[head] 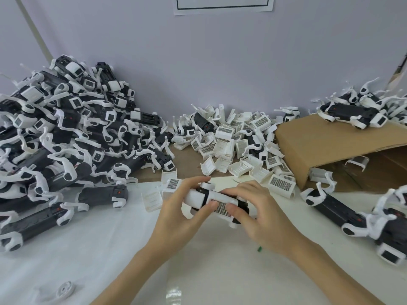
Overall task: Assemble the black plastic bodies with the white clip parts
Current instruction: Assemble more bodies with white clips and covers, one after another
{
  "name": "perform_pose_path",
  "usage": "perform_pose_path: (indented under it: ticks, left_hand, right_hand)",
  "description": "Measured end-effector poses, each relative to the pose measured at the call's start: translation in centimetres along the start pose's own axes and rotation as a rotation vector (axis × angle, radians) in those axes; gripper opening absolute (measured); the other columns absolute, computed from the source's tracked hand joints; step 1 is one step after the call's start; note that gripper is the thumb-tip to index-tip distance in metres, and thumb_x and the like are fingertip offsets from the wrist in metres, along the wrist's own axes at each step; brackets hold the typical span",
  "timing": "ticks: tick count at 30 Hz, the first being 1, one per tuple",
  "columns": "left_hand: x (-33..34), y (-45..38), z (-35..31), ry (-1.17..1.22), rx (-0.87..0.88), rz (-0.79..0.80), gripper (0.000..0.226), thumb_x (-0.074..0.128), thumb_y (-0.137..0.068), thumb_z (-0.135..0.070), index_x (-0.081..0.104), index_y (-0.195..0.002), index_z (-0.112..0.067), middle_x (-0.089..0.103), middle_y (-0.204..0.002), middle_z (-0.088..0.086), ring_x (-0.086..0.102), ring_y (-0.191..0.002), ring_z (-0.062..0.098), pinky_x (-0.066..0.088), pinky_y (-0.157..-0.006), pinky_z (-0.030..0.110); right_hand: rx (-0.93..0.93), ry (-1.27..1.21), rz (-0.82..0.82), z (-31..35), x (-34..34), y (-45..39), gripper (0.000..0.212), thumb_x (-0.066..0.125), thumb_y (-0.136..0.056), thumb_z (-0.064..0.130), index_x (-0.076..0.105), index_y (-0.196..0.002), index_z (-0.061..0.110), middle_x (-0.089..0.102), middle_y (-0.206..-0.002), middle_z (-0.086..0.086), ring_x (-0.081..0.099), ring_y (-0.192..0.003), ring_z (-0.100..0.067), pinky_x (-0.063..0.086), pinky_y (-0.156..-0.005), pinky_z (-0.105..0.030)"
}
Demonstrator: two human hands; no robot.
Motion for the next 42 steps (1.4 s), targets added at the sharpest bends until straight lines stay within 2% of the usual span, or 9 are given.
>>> perform_pose_path:
  ticks: [3, 6, 12, 19, 24, 32, 36, 38, 42]
  left_hand:
    - [-0.1, 0.2, 0.1, -0.137, 0.038, 0.138, 0.074, 0.088, -0.082, -0.051, 0.054, -0.145, -0.032, 0.058, -0.139, -0.016, 0.053, -0.137, 0.017, 0.037, -0.110, 0.017]
    - [-0.2, 0.0, -0.2, -0.082, 0.068, 0.122, 0.074, 0.092, -0.077, -0.041, 0.058, -0.141, -0.028, 0.054, -0.141, -0.012, 0.051, -0.139, 0.018, 0.036, -0.111, 0.015]
    - [1.1, 0.9, -1.1, 0.098, -0.018, -0.071, 0.057, 0.092, -0.078, -0.041, 0.050, -0.115, -0.029, 0.071, -0.106, -0.005, 0.069, -0.101, 0.022, 0.053, -0.093, 0.023]
    - [1.8, 1.5, -2.3, -0.043, -0.004, -0.189, 0.059, 0.087, -0.076, -0.057, 0.045, -0.105, -0.027, 0.065, -0.094, -0.009, 0.061, -0.080, 0.022, 0.054, -0.077, 0.035]
    - [2.4, 2.1, -2.6, -0.084, -0.008, -0.264, 0.061, 0.083, -0.072, -0.067, 0.038, -0.105, -0.044, 0.060, -0.100, -0.019, 0.061, -0.085, 0.015, 0.048, -0.073, 0.014]
    - [1.4, 1.4, -1.5, 0.173, -0.140, -0.261, 0.046, 0.073, -0.083, -0.063, 0.056, -0.117, -0.037, 0.071, -0.113, -0.018, 0.067, -0.110, 0.006, 0.047, -0.092, 0.015]
    - [1.3, 0.9, 0.3, 0.463, -0.289, -0.127, 0.046, 0.066, -0.091, -0.063, 0.063, -0.120, -0.028, 0.067, -0.103, -0.009, 0.062, -0.107, 0.007, 0.041, -0.100, 0.033]
    - [1.3, 0.9, 1.2, 0.532, -0.374, -0.051, 0.055, 0.065, -0.092, -0.066, 0.063, -0.132, -0.028, 0.070, -0.127, -0.007, 0.060, -0.126, 0.008, 0.038, -0.113, 0.039]
    - [0.4, 0.2, 1.7, 0.314, -0.345, 0.017, 0.054, 0.056, -0.089, -0.074, 0.068, -0.128, -0.038, 0.073, -0.120, -0.014, 0.065, -0.119, 0.004, 0.044, -0.105, 0.033]
  right_hand:
    - [0.088, -0.134, -0.006, -0.7, -0.3, 0.1, 0.020, 0.058, -0.105, 0.024, 0.073, -0.115, 0.033, 0.068, -0.107, 0.017, 0.053, -0.118, -0.007, 0.042, -0.095, -0.017]
    - [0.182, -0.262, -0.002, -1.6, -0.5, 0.0, 0.027, 0.049, -0.109, 0.018, 0.074, -0.113, 0.025, 0.068, -0.112, 0.010, 0.059, -0.116, -0.011, 0.047, -0.099, -0.031]
    - [0.288, -0.455, -0.030, -1.7, 0.8, 0.2, 0.038, 0.039, -0.105, 0.045, 0.060, -0.137, 0.041, 0.065, -0.131, 0.018, 0.058, -0.128, -0.001, 0.047, -0.107, -0.028]
    - [0.244, -0.348, 0.052, -1.1, 2.0, 0.6, 0.039, 0.037, -0.113, 0.027, 0.053, -0.148, 0.026, 0.066, -0.136, 0.016, 0.057, -0.132, -0.001, 0.045, -0.114, -0.034]
    - [0.258, -0.378, 0.055, -1.1, 2.1, 0.6, 0.039, 0.036, -0.112, 0.026, 0.055, -0.147, 0.027, 0.066, -0.138, 0.014, 0.056, -0.131, 0.002, 0.043, -0.114, -0.029]
    - [0.286, -0.491, -0.081, -1.4, 1.3, 0.1, 0.038, 0.054, -0.102, 0.040, 0.061, -0.139, 0.035, 0.070, -0.126, 0.017, 0.066, -0.116, -0.002, 0.048, -0.100, -0.022]
    - [0.236, -0.554, 0.009, -1.2, 1.5, 0.0, 0.042, 0.069, -0.097, 0.048, 0.062, -0.136, 0.035, 0.072, -0.126, 0.015, 0.068, -0.119, -0.009, 0.055, -0.099, -0.028]
    - [0.221, -0.575, 0.008, -0.9, 1.1, 0.0, 0.044, 0.075, -0.088, 0.050, 0.066, -0.130, 0.039, 0.074, -0.122, 0.010, 0.071, -0.114, -0.014, 0.059, -0.094, -0.031]
    - [0.139, -0.187, -0.069, 0.0, -0.6, 0.0, 0.032, 0.069, -0.087, 0.061, 0.071, -0.108, 0.038, 0.074, -0.095, 0.014, 0.071, -0.087, -0.011, 0.057, -0.078, -0.024]
Point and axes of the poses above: each hand's wrist, its own y-axis away from the middle knuckle, its own x-axis out of the palm, z = x × y, the point moved 5 cm from there along -y, towards the middle knuckle
